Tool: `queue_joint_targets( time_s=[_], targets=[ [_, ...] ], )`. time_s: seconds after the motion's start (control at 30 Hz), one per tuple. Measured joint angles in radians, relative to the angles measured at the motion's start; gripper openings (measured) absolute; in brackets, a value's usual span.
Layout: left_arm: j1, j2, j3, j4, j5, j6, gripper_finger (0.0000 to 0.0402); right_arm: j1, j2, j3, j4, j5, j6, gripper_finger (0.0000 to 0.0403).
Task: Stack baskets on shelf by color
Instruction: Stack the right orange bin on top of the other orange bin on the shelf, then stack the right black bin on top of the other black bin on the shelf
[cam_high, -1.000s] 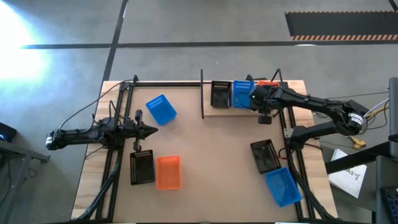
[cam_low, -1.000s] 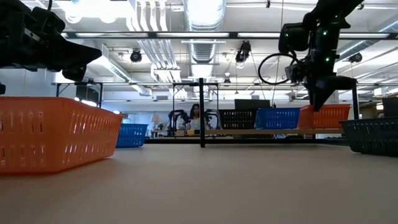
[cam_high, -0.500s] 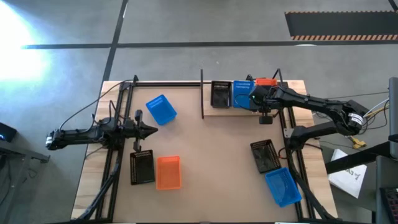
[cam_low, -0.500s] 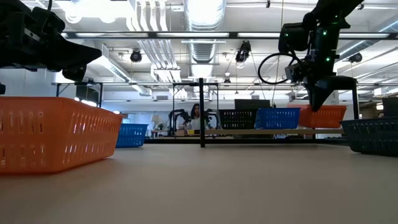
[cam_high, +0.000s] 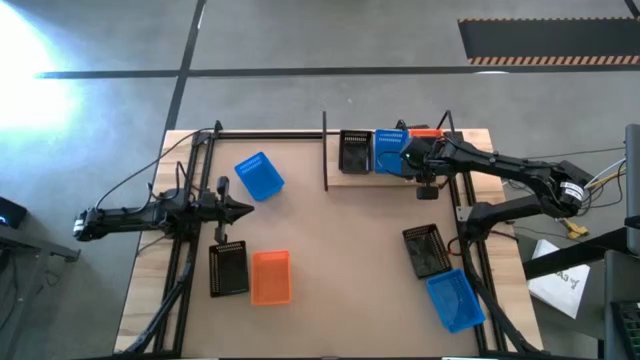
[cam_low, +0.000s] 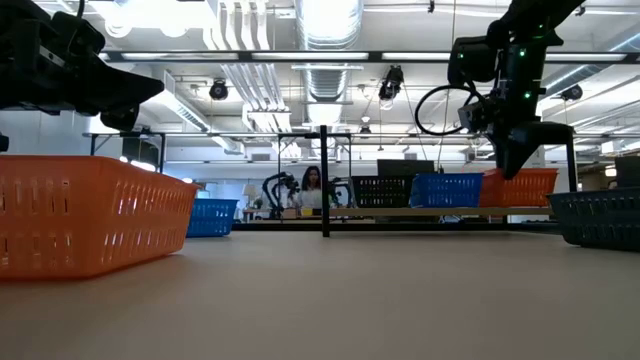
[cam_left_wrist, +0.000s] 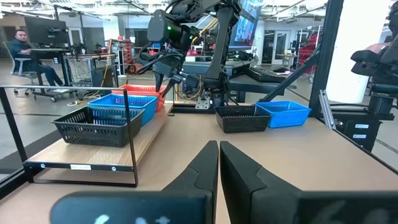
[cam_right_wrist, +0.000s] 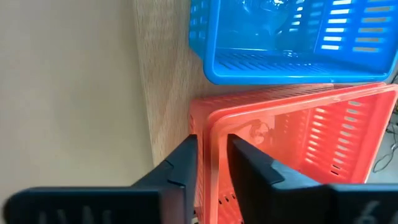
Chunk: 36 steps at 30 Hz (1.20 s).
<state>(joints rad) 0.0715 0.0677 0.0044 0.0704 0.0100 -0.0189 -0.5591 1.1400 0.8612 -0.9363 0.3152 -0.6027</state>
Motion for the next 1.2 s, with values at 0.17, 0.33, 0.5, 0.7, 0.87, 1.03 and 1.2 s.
queue_joint_targets(
  time_s=[0.17, 0.33, 0.5, 0.7, 0.87, 1.03, 1.2],
  targets=[
    [0.0, 0.0, 0.0, 0.0, 0.0, 0.0, 0.0, 0.003, -0.006, 0.006, -0.02, 0.001, 0.077, 0.0128],
    [0.0, 0.0, 0.0, 0.0, 0.0, 0.0, 0.0, 0.033, -0.007, 0.075, -0.127, 0.001, 0.292, 0.0145],
    [0.0, 0.002, 0.0, 0.0, 0.0, 0.0, 0.0, 0.132, -0.009, 0.144, -0.206, -0.01, 0.484, 0.0136],
    [0.0, 0.002, 0.0, 0.0, 0.0, 0.0, 0.0, 0.374, -0.014, 0.148, -0.195, -0.012, 0.689, 0.0115],
    [0.0, 0.002, 0.0, 0.0, 0.0, 0.0, 0.0, 0.597, -0.012, 0.143, -0.188, -0.012, 0.958, 0.0101],
    [0.0, 0.002, 0.0, 0.0, 0.0, 0.0, 0.0, 0.771, -0.012, 0.142, -0.188, -0.012, 1.275, 0.0087],
    [0.0, 0.002, 0.0, 0.0, 0.0, 0.0, 0.0, 0.877, -0.004, 0.142, -0.185, -0.025, 1.528, 0.0078]
  ],
)
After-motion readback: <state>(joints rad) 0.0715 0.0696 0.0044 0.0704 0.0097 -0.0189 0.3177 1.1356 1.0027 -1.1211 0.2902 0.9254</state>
